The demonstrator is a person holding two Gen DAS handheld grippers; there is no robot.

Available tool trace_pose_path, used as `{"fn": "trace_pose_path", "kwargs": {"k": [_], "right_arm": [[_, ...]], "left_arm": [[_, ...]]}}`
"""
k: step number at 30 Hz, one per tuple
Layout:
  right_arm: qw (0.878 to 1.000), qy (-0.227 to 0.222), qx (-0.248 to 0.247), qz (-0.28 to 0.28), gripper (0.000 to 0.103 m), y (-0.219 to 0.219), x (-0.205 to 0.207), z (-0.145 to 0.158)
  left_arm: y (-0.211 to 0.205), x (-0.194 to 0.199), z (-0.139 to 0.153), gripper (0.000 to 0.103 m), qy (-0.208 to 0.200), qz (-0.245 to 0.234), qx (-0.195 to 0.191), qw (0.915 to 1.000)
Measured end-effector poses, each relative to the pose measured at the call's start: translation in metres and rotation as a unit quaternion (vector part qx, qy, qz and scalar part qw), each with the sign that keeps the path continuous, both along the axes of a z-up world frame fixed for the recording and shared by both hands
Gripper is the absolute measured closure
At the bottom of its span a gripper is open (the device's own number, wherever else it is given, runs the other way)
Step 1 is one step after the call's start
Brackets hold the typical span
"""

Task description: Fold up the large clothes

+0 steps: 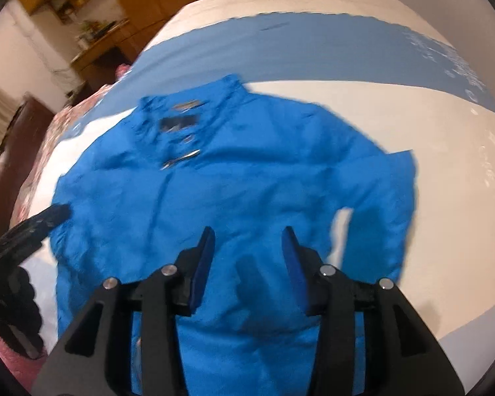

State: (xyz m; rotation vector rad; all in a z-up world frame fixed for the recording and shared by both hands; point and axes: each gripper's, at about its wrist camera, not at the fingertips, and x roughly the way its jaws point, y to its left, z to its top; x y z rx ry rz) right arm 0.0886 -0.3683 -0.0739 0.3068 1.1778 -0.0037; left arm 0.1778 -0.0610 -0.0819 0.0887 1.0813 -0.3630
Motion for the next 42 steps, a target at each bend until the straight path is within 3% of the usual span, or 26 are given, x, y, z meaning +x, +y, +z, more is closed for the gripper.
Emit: {"fn": "trace_pose_path", "kwargs": {"k": [3,5,7,10,13,16,20,22,26,31,35,39,42], "right_arm": [[0.999,0.036,0.002,0.005,0.060,0.010,-0.009,-0.033],[0.999,0.031,-0.006,0.009,0.060,0.016,-0.014,-0.044],[0.999,0.038,-0.018,0.017,0.060,0.020,-0.013,-0.043],[0.999,0.052,0.002,0.012,0.059,0.014,-0.003,-0.036],[1.000,0.025,0.015,0.006,0.059,0.006,0.012,-0.018],[1.000,0.012,0.003,-0.004,0.059,-0.001,0.034,-0.011],[0.999,0.035,-0.019,-0.010,0.057,-0.013,0.053,-0.035],[0.999,0.032,-0.001,-0.004,0.056,-0.017,0.054,-0.056],[1.000,0.015,-0.010,-0.001,0.056,-0.015,0.047,-0.058],[0.999,0.029,0.031,-0.023,0.056,-0.026,0.048,-0.050],[0.997,-0.014,0.067,-0.020,0.049,-0.033,0.008,-0.016],[0.997,-0.033,0.063,-0.001,0.036,-0.035,-0.060,0.006],[0.998,-0.026,0.050,0.010,0.031,-0.033,-0.113,0.005]], "left_arm": [[-0.006,-0.007,-0.027,0.051,0.018,-0.006,0.029,0.9994],[-0.005,-0.010,-0.046,0.051,0.025,-0.006,0.022,0.9994],[-0.007,-0.013,-0.046,0.051,0.019,-0.011,0.033,0.9992],[-0.011,-0.005,-0.038,0.050,0.040,-0.009,0.031,0.9987],[-0.014,0.008,-0.023,0.049,0.037,-0.015,0.006,0.9992],[-0.019,0.028,-0.016,0.049,0.028,-0.012,0.007,0.9995],[-0.020,0.053,-0.032,0.048,0.045,-0.004,-0.001,0.9990],[-0.024,0.056,-0.042,0.047,0.040,-0.011,0.004,0.9991],[-0.034,0.048,-0.046,0.046,0.009,-0.027,0.042,0.9987],[-0.027,0.049,-0.038,0.046,0.025,-0.019,0.021,0.9993],[0.009,0.024,-0.003,0.044,0.028,-0.008,-0.024,0.9993],[0.056,-0.030,0.012,0.034,0.011,0.001,0.010,0.9999],[0.094,-0.074,0.005,0.031,0.028,0.011,0.038,0.9988]]}}
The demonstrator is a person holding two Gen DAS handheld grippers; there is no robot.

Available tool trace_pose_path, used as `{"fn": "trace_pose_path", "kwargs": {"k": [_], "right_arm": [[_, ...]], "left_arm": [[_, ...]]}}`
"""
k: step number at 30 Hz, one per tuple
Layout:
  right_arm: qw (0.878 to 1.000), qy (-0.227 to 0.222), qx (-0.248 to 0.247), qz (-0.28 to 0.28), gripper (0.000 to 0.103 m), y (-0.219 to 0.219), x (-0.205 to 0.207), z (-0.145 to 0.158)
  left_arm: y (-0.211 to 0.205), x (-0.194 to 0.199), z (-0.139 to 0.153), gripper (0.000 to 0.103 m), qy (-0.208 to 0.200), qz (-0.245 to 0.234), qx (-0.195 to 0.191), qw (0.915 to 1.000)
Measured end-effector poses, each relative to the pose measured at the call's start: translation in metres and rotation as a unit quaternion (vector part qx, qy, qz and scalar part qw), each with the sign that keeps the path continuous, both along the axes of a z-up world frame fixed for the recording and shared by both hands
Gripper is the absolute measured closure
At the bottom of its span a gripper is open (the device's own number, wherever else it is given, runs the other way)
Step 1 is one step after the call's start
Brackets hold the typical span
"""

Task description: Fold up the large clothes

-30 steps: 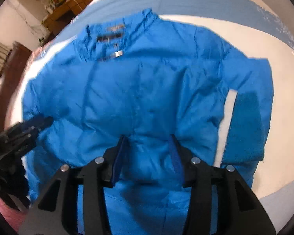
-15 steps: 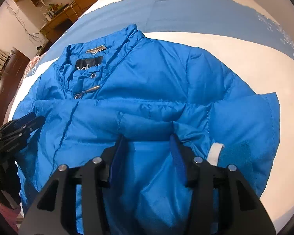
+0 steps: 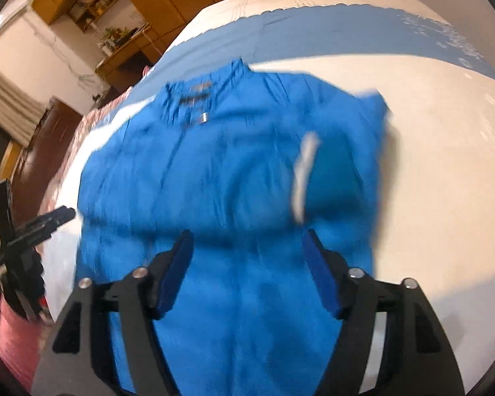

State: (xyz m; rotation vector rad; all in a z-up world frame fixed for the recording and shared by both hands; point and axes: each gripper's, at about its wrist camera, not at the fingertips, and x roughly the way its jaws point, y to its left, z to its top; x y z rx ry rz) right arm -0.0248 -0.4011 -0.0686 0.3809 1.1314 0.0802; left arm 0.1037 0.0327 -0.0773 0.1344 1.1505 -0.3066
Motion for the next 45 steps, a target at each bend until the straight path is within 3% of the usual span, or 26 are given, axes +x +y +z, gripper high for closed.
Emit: {"fn": "trace_pose_path", "kwargs": {"k": [5,10,13,17,19,21,24,26,30,34,38,45], "right_arm": [[0.999,0.037,0.004,-0.002,0.021,0.004,-0.087,-0.011],[0.996,0.084,0.035,-0.003,0.020,0.010,-0.145,-0.035],[0.993,0.104,0.050,-0.002,0.023,0.012,-0.169,-0.050],[0.994,0.088,0.059,-0.001,0.030,0.015,-0.179,-0.055],[0.994,0.078,0.073,-0.007,0.041,0.014,-0.176,-0.058],[0.994,0.075,0.084,-0.013,0.066,0.012,-0.173,-0.061],[0.990,0.075,0.117,-0.017,0.085,0.005,-0.173,-0.064],[0.989,0.068,0.132,-0.014,0.090,0.004,-0.174,-0.060],[0.986,0.057,0.157,0.000,0.093,0.004,-0.183,-0.049],[0.985,0.074,0.158,0.006,0.093,0.000,-0.196,-0.050],[0.983,0.097,0.153,-0.006,0.093,-0.002,-0.203,-0.064],[0.980,0.102,0.170,-0.022,0.092,-0.009,-0.201,-0.075]], "left_arm": [[0.058,-0.086,-0.024,0.030,0.062,0.037,0.014,0.9973],[0.085,-0.148,-0.044,0.028,0.117,0.078,-0.022,0.9898],[0.090,-0.168,-0.052,0.028,0.125,0.088,-0.039,0.9875],[0.086,-0.178,-0.052,0.033,0.130,0.082,-0.079,0.9849],[0.082,-0.180,-0.056,0.048,0.141,0.079,-0.099,0.9819],[0.074,-0.182,-0.056,0.060,0.132,0.078,-0.096,0.9835],[0.072,-0.182,-0.054,0.081,0.121,0.074,-0.105,0.9843],[0.073,-0.183,-0.052,0.087,0.113,0.072,-0.114,0.9844],[0.082,-0.186,-0.042,0.089,0.106,0.074,-0.129,0.9833],[0.095,-0.192,-0.039,0.089,0.125,0.074,-0.152,0.9777],[0.092,-0.197,-0.057,0.085,0.138,0.066,-0.119,0.9811],[0.085,-0.184,-0.067,0.082,0.140,0.072,-0.113,0.9810]]}}
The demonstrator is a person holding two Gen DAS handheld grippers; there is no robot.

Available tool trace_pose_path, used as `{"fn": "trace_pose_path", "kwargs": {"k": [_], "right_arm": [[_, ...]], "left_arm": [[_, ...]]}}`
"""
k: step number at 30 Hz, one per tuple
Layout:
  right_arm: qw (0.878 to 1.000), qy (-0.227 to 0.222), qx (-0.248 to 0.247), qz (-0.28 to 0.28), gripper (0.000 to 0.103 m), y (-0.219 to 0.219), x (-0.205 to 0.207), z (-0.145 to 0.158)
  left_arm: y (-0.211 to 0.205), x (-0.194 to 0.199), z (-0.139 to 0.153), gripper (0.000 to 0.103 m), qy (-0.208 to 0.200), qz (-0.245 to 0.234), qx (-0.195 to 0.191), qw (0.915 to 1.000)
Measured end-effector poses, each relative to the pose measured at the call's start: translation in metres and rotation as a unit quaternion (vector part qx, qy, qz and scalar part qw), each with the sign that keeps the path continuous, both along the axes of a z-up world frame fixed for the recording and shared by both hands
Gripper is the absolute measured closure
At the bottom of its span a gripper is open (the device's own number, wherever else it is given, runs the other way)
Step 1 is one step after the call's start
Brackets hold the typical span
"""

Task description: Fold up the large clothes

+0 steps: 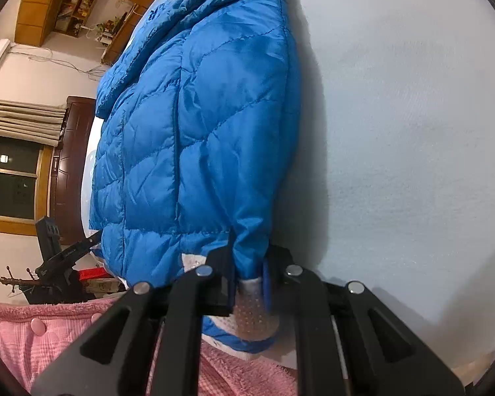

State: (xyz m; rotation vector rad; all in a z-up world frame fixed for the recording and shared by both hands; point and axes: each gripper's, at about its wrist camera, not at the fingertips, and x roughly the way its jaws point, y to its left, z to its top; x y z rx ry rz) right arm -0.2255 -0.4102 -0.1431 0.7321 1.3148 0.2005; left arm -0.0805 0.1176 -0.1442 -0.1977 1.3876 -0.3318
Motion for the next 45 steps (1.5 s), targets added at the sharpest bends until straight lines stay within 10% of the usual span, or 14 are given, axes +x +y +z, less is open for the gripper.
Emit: {"fn": "trace_pose_path", "kwargs": {"k": [25,45], "right_arm": [[1.000,0.004,0.022,-0.006,0.093,-0.007,-0.001,-0.004],[0.991,-0.120,0.064,-0.013,0.094,-0.023,0.059,0.092]], "left_arm": [[0.002,0.002,0.000,0.083,0.021,-0.008,0.000,0.9997],[-0.032,0.074,0.134,0.086,-0.113,-0.055,-0.102,0.9868]]}}
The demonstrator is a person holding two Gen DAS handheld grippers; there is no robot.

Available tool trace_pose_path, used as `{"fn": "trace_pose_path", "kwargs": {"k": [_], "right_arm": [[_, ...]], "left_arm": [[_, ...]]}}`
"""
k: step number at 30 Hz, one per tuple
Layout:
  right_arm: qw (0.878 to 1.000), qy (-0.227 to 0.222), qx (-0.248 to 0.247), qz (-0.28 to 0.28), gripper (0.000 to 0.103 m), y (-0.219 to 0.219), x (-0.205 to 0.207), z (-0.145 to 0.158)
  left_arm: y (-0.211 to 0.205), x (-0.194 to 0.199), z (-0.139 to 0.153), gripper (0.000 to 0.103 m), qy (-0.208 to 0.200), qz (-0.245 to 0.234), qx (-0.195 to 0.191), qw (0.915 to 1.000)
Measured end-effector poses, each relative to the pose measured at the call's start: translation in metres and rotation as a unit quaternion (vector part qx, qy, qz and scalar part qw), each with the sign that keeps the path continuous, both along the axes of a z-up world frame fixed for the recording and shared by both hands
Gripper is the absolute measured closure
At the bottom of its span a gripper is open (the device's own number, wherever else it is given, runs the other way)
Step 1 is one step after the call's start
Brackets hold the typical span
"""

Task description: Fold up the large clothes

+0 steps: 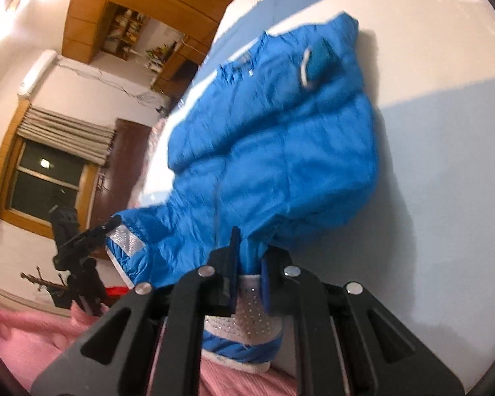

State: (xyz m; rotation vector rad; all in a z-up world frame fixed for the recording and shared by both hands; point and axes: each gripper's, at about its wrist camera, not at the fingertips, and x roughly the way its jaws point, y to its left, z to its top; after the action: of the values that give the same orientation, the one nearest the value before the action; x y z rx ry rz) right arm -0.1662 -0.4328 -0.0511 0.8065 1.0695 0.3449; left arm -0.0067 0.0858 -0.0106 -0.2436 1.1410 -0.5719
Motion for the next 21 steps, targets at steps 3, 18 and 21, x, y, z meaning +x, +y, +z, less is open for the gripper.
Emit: {"fn": "trace_pose_path", "kwargs": {"k": [3,18,21], "right_arm": [[1.000,-0.017,0.014,-0.010,0.094,-0.016,0.024,0.010],[0.999,-0.010,0.037,-0.022,0.094,-0.077,0.206,0.003],[0.999,0.013,0.029,-0.026,0.094,-0.087,0.247,-0.017]], "left_arm": [[-0.006,0.032,0.012,0.087,-0.024,0.004,-0.009,0.9997],[-0.035,0.217,-0.001,0.087,-0.038,0.060,-0.037,0.9968],[-0.048,0.253,-0.022,0.087,-0.023,0.077,-0.018,0.9966]]}}
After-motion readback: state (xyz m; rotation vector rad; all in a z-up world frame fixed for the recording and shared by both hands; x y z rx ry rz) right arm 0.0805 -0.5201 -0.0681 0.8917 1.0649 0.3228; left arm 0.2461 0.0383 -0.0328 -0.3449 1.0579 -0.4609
